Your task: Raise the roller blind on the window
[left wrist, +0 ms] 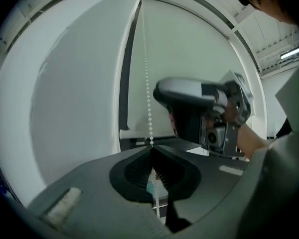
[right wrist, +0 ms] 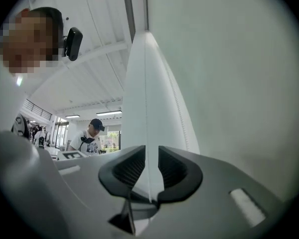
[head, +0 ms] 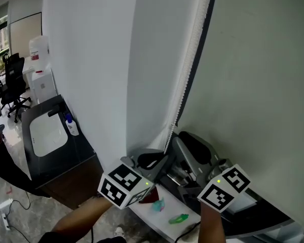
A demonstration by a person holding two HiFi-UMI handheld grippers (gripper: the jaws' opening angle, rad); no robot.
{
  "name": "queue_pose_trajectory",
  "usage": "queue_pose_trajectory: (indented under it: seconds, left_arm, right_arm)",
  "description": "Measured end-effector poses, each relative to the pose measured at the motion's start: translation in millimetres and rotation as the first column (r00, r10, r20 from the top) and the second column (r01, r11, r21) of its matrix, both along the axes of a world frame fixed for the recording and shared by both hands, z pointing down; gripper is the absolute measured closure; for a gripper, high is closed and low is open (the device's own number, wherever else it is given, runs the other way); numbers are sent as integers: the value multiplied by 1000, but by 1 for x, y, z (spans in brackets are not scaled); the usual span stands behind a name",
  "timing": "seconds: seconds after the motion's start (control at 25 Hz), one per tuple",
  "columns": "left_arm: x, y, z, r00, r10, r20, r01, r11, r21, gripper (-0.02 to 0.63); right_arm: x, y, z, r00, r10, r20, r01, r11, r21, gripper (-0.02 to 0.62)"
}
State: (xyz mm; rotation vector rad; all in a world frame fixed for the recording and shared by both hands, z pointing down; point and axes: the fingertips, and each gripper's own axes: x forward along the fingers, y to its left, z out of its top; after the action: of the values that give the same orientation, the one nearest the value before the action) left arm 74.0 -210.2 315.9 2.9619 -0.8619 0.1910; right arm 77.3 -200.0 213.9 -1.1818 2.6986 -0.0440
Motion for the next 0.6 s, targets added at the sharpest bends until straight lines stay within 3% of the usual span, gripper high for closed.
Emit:
queue_pose_trajectory:
  seconds: [0.32,0.44,0.6]
  left_arm:
    - [-5,4,26,1000,-6,26,7,1000,-20,594]
    - [-8,4,30,1000,-8,8,8,999,-35,594]
    - [-12,8,30,999,33,-24,-36,994,-102,594]
  right_arm:
    - [-27,-13,-24,996,-33,-86,36,999,39,519]
    - [-30,-12,-26,996,-39,-83,44,997,59,578]
    - [-32,-11,-27,997,-40,-72,46,995,83,588]
